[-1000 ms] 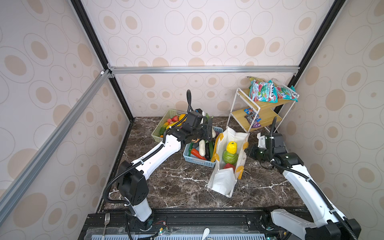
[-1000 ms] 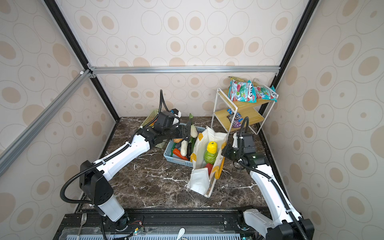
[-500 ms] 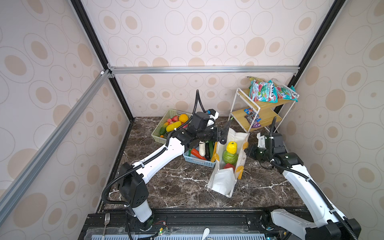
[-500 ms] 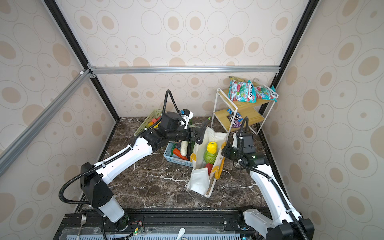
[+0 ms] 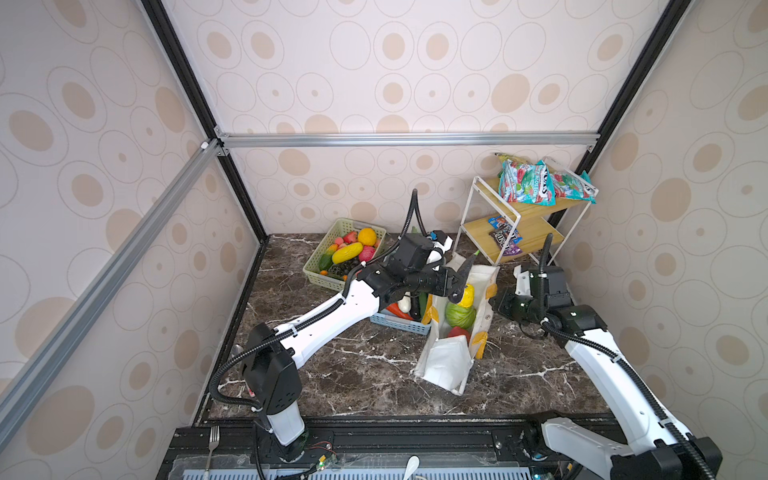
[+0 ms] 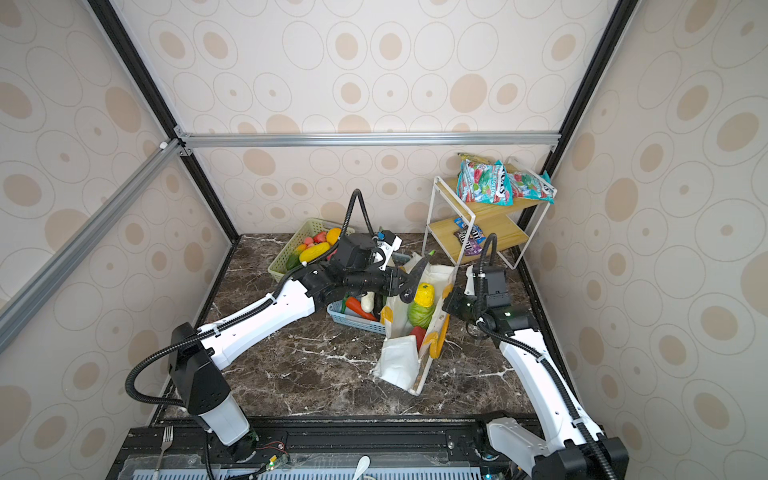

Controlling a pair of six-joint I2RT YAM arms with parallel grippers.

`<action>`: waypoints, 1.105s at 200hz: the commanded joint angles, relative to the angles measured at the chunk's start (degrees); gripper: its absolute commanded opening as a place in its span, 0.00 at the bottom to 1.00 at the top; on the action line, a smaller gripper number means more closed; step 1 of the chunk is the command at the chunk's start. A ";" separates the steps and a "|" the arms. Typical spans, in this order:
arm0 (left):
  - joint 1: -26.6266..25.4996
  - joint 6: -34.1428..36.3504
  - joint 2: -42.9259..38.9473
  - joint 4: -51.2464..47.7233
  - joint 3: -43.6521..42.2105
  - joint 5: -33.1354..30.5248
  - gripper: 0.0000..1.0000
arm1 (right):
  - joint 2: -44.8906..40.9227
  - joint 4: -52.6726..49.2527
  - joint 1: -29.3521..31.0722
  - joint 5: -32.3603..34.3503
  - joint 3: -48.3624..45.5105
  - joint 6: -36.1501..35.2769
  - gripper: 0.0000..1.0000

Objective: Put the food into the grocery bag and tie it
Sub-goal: 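Carry the dark eggplant with the left gripper over the white bag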

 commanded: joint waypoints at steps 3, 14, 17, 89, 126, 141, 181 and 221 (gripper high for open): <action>-1.34 2.70 1.11 -1.37 0.46 -0.24 0.31 | 0.48 -0.96 0.66 -0.10 0.69 -0.40 0.00; -1.91 3.54 1.71 -2.12 1.00 -0.04 0.31 | 0.42 -0.99 0.65 -0.10 0.65 -0.40 0.00; -2.02 3.85 1.88 -2.45 1.17 -0.08 0.31 | 0.36 -0.96 0.65 0.00 0.60 -0.40 0.00; -3.92 6.19 4.84 -5.61 2.44 -1.67 0.31 | 0.55 -1.14 0.65 0.15 0.99 -0.72 0.00; -4.36 6.84 5.98 -6.33 2.26 -2.14 0.31 | 0.86 -1.05 0.68 0.04 1.24 -0.75 0.00; -4.44 6.92 6.35 -6.49 2.27 -2.38 0.31 | 1.00 -1.08 0.66 -0.19 1.60 -0.81 0.00; -4.61 7.37 7.54 -6.97 2.55 -3.00 0.31 | 1.11 -1.24 0.66 -0.01 2.05 -1.10 0.00; -4.76 7.56 8.56 -7.27 2.53 -3.31 0.31 | 1.13 -1.20 0.66 -0.04 2.05 -1.12 0.00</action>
